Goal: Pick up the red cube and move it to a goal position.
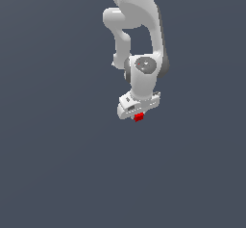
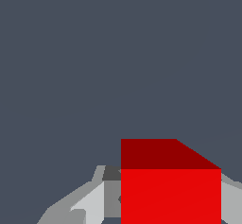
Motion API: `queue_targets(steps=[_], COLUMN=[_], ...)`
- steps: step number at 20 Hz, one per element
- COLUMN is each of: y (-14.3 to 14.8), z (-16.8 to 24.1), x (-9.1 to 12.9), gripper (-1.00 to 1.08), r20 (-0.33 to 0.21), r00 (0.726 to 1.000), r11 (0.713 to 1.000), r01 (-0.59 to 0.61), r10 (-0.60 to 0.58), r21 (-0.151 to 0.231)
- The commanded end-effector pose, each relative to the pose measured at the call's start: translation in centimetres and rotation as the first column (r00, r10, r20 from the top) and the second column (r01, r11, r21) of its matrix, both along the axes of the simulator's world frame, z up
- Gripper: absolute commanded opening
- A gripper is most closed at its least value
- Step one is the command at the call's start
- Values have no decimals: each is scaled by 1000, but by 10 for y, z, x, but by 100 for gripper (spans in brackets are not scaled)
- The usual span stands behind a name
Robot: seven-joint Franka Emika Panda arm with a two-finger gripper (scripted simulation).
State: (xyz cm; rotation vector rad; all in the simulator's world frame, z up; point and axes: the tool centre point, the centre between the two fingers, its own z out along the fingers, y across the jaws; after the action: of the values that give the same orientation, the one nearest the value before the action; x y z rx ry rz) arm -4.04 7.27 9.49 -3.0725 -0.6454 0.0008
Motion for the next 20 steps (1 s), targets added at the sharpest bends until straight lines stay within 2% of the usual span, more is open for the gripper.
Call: queue_targets(steps=[1,12,20], y=[-8,-42,-57], z=[22,116,155], x=[12,69,96], gripper=[-100,-100,-100], r20=[1,1,1], r00=[1000,1000,1000], r11=[1000,1000,1000], r01=[0,0,0], r10=[0,0,0], r21=[0,0,-1])
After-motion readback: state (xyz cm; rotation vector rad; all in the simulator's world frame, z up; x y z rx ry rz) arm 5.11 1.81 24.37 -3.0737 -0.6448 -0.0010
